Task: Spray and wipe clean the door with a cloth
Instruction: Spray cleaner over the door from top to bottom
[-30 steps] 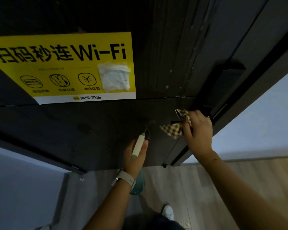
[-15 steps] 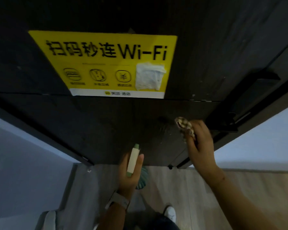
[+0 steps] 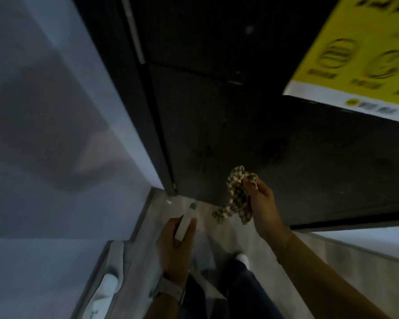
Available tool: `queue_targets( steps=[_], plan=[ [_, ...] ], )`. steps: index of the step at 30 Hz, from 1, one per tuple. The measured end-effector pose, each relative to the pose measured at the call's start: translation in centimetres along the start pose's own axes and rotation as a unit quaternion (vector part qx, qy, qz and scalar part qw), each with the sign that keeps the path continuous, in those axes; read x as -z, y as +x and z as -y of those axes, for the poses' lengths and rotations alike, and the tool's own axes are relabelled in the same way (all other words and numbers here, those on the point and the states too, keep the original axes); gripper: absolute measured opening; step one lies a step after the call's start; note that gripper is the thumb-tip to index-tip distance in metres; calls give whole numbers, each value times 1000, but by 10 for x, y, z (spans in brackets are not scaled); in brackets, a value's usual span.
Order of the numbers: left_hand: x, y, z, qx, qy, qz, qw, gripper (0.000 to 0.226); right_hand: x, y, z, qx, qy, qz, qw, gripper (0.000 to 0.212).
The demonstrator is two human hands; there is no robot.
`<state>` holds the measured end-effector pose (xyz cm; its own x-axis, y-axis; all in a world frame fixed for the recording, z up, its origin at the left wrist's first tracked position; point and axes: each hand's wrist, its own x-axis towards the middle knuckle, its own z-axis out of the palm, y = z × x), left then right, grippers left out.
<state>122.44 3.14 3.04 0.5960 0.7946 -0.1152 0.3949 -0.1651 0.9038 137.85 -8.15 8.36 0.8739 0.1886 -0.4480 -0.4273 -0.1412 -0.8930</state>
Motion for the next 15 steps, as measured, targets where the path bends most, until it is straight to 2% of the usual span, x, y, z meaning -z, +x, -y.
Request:
queue_targets(
  steps=[3,7,9,15],
  plan=[
    [28,25,34,29,13,-18,999,17,-49,22,-29,-43,-20,22,999,26],
    [57,64,87,79,63,-43,994,7,-101,53,-79,-66,-31,47,996,21],
    [67,82,115,76,118,-53,989,19,-123,72,-110,-76,-47,65,994,25],
    [64,131,209,106,118,13,987,20,-170,120,-198,-133,-73,97,984,18]
  ],
)
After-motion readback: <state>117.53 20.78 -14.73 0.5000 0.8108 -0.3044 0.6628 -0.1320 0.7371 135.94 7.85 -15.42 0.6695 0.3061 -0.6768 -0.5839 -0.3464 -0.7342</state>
